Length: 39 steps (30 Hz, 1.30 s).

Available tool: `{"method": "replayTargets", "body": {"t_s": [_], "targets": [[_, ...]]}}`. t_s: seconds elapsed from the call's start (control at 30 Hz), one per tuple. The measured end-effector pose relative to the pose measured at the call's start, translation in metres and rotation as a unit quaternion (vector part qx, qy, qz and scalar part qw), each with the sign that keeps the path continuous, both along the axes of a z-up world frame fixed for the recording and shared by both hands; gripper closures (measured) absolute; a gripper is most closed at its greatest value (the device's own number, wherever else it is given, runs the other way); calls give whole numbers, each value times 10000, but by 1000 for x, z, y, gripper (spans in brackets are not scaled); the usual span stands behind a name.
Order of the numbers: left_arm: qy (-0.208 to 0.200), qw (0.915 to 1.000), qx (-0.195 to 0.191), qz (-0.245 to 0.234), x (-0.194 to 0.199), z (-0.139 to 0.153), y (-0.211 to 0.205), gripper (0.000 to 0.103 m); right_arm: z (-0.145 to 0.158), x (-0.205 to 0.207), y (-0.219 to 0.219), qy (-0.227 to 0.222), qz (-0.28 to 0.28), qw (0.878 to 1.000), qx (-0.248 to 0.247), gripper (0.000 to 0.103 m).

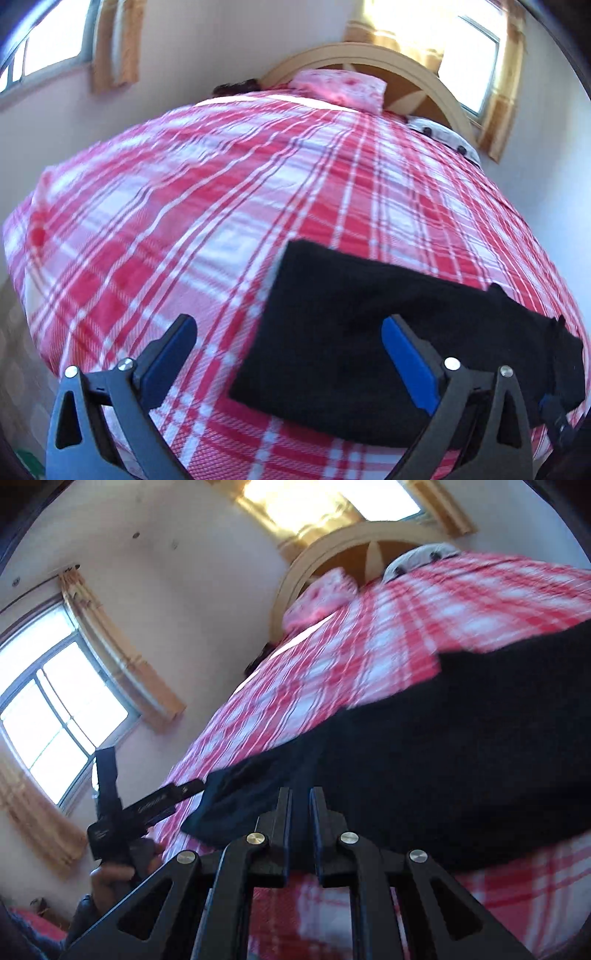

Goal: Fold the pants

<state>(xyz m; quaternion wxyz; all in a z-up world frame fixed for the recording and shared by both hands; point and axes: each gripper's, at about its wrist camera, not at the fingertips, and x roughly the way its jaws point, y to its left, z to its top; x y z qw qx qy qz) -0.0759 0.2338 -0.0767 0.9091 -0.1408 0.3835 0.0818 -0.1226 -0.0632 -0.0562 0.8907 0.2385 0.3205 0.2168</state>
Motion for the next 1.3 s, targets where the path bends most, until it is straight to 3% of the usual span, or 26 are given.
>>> {"method": "replayTargets", "body": {"t_s": [0.1,0.17,0.27,0.4,0.5,0.6,0.83,1.0,1.1,1.17,1.3], "targets": [[201,9991,-373,-42,1,-21,7,9,-5,-2,21,81,290,9994,-177,93],[-14,9995,-304,-27,-5,-20,1,9,-3,-5,27,101,379,9988,-286,92],[-249,9973,-676,-133,-12,-20,-1,10,2,-7,26,83,384,9987,-338,93],[-402,9899,-1276,-473,-19,-16,-1,24,-1,-8,23,173,295,9990,-292,92],[-404,9890,-1348,-444,-18,-17,0,36,-1,-8,24,192,304,9990,-274,92],[-403,9888,-1365,-443,-17,-18,1,36,1,-9,28,180,346,9988,-300,92],[-336,9730,-2283,-60,-32,-12,20,36,-1,-10,25,246,298,9990,-216,92],[-209,9697,-2433,51,-59,-15,13,32,-2,-11,19,246,280,9993,-89,92],[-47,9699,-2431,-124,-55,-22,-2,33,-8,-7,18,379,308,9988,2,92],[-126,9719,-2343,-203,-49,-20,-8,33,-9,-8,20,391,352,9986,-2,92],[-309,9663,-2557,-7,-33,-22,-1,33,-6,-11,18,303,376,9988,-33,92]]}}
